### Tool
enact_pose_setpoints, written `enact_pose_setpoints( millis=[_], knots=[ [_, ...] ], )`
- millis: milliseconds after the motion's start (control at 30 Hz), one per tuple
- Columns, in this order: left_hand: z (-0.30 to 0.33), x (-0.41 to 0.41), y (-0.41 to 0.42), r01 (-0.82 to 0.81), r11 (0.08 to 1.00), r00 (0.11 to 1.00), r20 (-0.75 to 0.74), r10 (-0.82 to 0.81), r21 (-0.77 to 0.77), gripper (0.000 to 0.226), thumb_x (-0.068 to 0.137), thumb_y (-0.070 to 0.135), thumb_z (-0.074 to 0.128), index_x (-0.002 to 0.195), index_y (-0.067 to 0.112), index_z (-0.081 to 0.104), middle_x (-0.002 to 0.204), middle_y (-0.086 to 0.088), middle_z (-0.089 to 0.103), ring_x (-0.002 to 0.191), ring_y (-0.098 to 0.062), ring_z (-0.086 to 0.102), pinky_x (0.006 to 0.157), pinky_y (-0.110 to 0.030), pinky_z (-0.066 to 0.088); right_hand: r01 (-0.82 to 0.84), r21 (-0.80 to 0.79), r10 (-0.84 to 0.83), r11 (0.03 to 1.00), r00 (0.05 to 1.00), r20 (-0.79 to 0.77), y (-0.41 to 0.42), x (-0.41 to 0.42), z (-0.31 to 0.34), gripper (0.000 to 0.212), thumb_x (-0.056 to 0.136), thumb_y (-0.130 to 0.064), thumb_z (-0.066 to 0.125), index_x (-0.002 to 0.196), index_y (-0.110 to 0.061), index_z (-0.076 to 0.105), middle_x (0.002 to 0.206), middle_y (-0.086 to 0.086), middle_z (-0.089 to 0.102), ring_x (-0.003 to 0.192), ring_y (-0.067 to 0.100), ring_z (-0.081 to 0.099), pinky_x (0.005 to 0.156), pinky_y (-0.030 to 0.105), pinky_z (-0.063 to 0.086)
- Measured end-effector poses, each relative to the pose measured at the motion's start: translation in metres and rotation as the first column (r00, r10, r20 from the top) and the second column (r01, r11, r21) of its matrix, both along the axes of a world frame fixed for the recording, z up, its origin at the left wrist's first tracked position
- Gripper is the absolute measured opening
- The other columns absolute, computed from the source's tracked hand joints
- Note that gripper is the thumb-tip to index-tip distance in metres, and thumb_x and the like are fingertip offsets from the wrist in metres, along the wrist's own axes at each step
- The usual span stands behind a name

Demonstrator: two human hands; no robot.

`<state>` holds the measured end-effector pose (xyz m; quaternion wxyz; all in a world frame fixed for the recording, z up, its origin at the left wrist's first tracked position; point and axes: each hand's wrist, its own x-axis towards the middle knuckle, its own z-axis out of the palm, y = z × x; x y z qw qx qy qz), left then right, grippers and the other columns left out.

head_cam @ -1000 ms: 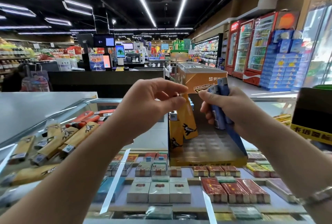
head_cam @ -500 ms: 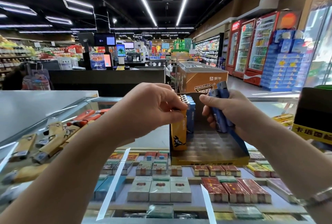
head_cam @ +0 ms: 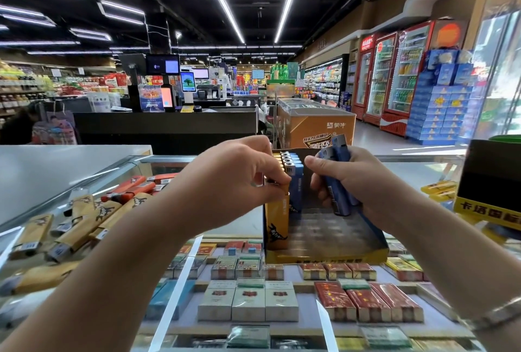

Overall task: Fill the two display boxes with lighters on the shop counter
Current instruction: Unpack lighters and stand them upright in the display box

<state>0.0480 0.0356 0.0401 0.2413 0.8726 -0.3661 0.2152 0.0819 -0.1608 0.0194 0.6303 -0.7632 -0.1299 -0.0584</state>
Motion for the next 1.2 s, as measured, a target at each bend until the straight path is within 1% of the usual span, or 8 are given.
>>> enact_pose_setpoints(
  millis=[167,300,500,700,867,1000,1100,1200],
  knots=[
    [-0.001,0.001,-0.004,-0.010,0.996,0.999,-0.044,0.006,-0.083,0.015,0.069,0.056,0.053,0.070,0.045,0.062,0.078,0.019,0.056,0.070,-0.004,0.057,0.062,-0.039,0.053,-0.111,0.002,0.111,0.994,0.994,-0.013,-0.001,-0.004,0.002,0.025,0.072,-0.027,0.070,0.084,-0.007,0.060,0.054,0.002,0.063,0.047,0.014,0.058,0.053,0.030,0.053],
    [-0.005,0.005,-0.006,-0.001,0.972,1.000,-0.002,0.001,-0.235,0.020,0.074,0.048,0.056,0.089,0.039,0.066,0.083,0.020,0.059,0.076,-0.002,0.059,0.068,-0.033,0.055,-0.234,0.016,0.234,0.972,0.972,0.011,-0.002,-0.008,0.007,0.030,0.060,-0.023,0.074,0.083,-0.006,0.064,0.057,0.005,0.061,0.048,0.014,0.055,0.043,0.023,0.045],
    [-0.008,0.003,-0.013,0.071,0.932,0.994,-0.048,-0.094,-0.355,0.024,0.070,0.051,0.054,0.091,0.043,0.063,0.084,0.019,0.060,0.081,-0.001,0.058,0.070,-0.019,0.052,-0.459,-0.052,0.461,0.887,0.886,0.043,0.003,-0.016,0.012,0.020,0.064,-0.010,0.078,0.070,-0.012,0.059,0.052,0.004,0.056,0.040,0.013,0.048,0.036,0.020,0.040],
    [-0.008,0.002,-0.015,0.087,0.918,0.985,-0.105,-0.137,-0.386,0.024,0.064,0.060,0.055,0.078,0.041,0.062,0.080,0.022,0.064,0.075,0.001,0.058,0.072,-0.014,0.048,-0.640,0.000,0.640,0.768,0.768,-0.023,0.004,-0.020,0.014,0.019,0.060,-0.035,0.078,0.068,-0.024,0.065,0.056,0.006,0.059,0.039,0.010,0.049,0.037,0.017,0.042],
    [-0.008,0.001,-0.016,0.122,0.873,0.949,-0.202,-0.242,-0.473,0.029,0.066,0.052,0.060,0.081,0.028,0.065,0.074,0.003,0.068,0.071,-0.007,0.063,0.068,-0.021,0.054,-0.592,0.033,0.592,0.805,0.806,-0.013,0.006,-0.020,0.012,0.058,0.064,-0.049,0.072,0.097,-0.002,0.062,0.057,0.008,0.060,0.037,0.010,0.049,0.036,0.017,0.041],
    [-0.006,0.002,-0.013,0.113,0.824,0.897,-0.300,-0.325,-0.556,0.018,0.073,0.034,0.065,0.084,0.021,0.067,0.074,-0.004,0.069,0.071,-0.008,0.066,0.065,-0.014,0.050,-0.495,0.081,0.492,0.865,0.869,0.049,0.007,-0.022,0.012,0.031,0.073,-0.042,0.061,0.070,-0.011,0.062,0.053,0.007,0.059,0.037,0.010,0.049,0.035,0.016,0.039],
    [-0.008,0.004,-0.014,0.101,0.833,0.893,-0.320,-0.317,-0.544,0.013,0.082,0.013,0.061,0.081,0.025,0.067,0.073,0.000,0.070,0.072,-0.010,0.066,0.065,-0.016,0.052,-0.424,0.081,0.416,0.902,0.904,0.098,0.007,-0.020,0.011,0.024,0.073,-0.030,0.063,0.065,-0.009,0.054,0.050,0.001,0.055,0.040,0.008,0.050,0.039,0.015,0.040],
    [-0.008,0.003,-0.015,0.094,0.817,0.896,-0.309,-0.318,-0.569,0.006,0.078,0.023,0.063,0.082,0.025,0.067,0.078,-0.002,0.071,0.074,-0.014,0.068,0.065,-0.019,0.054,-0.356,0.092,0.340,0.930,0.928,0.153,0.009,-0.019,0.010,0.026,0.069,-0.026,0.065,0.067,-0.006,0.049,0.048,-0.002,0.052,0.041,0.007,0.049,0.041,0.014,0.040]
  ],
)
